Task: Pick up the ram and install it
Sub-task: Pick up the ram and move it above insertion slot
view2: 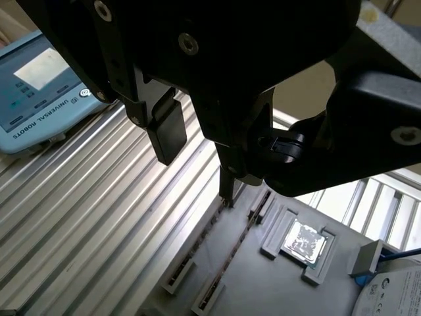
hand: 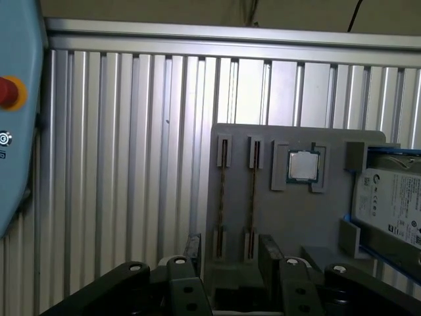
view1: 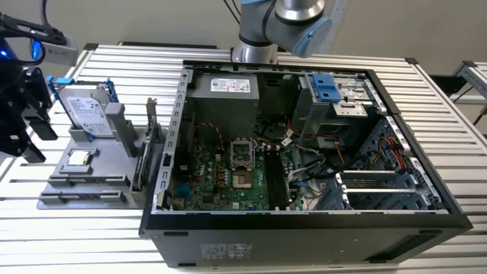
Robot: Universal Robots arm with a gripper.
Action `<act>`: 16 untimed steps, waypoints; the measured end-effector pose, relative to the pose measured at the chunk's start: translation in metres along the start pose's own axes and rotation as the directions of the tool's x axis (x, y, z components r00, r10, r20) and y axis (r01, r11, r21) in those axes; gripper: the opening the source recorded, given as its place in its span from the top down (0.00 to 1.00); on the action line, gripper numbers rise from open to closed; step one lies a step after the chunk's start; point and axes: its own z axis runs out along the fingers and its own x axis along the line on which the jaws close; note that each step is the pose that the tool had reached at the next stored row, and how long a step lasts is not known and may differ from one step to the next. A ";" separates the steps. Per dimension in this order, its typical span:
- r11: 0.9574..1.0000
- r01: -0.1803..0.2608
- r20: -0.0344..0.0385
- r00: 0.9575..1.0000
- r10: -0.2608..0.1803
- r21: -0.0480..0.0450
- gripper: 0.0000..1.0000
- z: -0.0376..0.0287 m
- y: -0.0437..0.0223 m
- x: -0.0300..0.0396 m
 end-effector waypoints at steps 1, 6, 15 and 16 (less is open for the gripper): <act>1.000 0.000 0.000 1.000 0.000 0.000 0.00 0.0003 0.0000 0.0000; 1.000 0.000 0.000 1.000 0.000 0.000 0.00 0.0023 0.0000 -0.0001; 1.000 0.000 0.000 1.000 0.000 0.000 0.00 0.0050 0.0000 -0.0001; 1.000 0.000 0.000 1.000 0.000 0.000 0.00 0.0052 0.0000 -0.0001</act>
